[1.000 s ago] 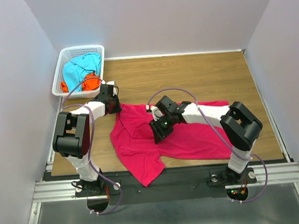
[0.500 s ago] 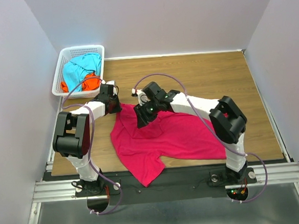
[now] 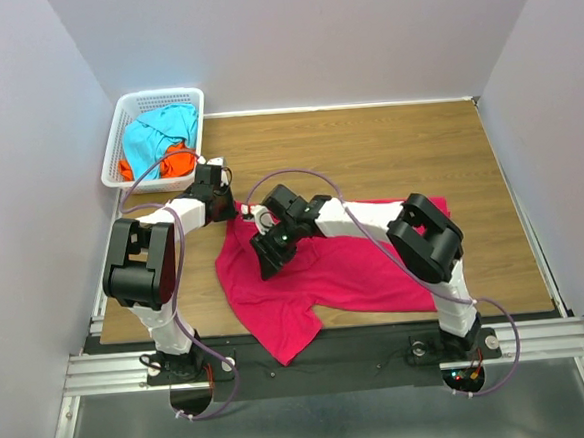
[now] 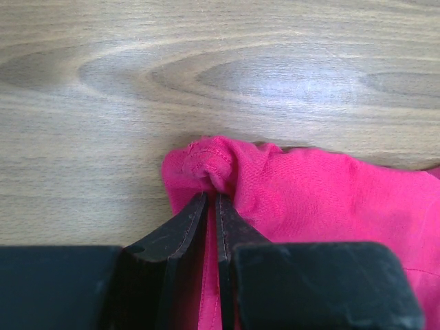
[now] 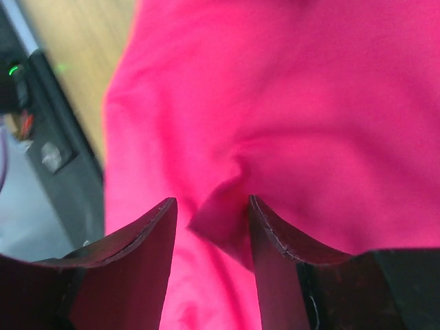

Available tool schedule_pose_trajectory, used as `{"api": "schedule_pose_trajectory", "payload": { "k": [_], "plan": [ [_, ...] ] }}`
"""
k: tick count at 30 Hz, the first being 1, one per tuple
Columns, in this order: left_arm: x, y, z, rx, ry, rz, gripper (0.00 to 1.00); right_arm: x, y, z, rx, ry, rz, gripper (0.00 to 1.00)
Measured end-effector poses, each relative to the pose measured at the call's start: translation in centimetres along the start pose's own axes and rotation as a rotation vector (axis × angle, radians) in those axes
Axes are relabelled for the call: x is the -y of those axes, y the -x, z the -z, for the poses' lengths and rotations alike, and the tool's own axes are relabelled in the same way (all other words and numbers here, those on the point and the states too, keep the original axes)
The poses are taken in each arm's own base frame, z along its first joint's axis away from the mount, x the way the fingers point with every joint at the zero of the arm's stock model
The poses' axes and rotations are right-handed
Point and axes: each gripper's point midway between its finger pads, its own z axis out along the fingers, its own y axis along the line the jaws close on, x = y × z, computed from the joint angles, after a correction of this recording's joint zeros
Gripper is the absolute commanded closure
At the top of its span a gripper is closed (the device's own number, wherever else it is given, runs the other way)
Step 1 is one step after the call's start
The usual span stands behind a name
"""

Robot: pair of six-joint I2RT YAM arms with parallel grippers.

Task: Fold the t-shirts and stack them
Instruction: Fold the tshirt

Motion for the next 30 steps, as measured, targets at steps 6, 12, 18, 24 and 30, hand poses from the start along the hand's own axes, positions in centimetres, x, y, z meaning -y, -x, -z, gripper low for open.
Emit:
{"api": "schedule_pose_trajectory", "payload": {
  "k": [6,12,18,24,30],
  "plan": [
    [0.1,0.0,0.0,0.000,-0.001,0.008,0.78,-2.7,-2.3,2.6,-0.015,0.056,0.029,0.49],
    [0.3,0.4,0.5,0.014,-0.008,0.016,0.75,-1.8,-4.8,3.8,-0.039,0.001,0.005,0.52],
    [1.3,3.8,4.5,0.133,-0.042,0.029,0.68,4.6,-5.8,10.4,0.076,-0.251,-0.178,0.52],
    [2.9,7.0,8.6,0.258,-0.108,0.044,0.64,15.8,-5.3,24.5,0.414,-0.652,-0.465,0.51],
    [3.9,6.1,8.0,0.222,-0.144,0.045,0.60,22.7,-9.6,32.6,0.546,-0.904,-0.737,0.51]
  ]
}}
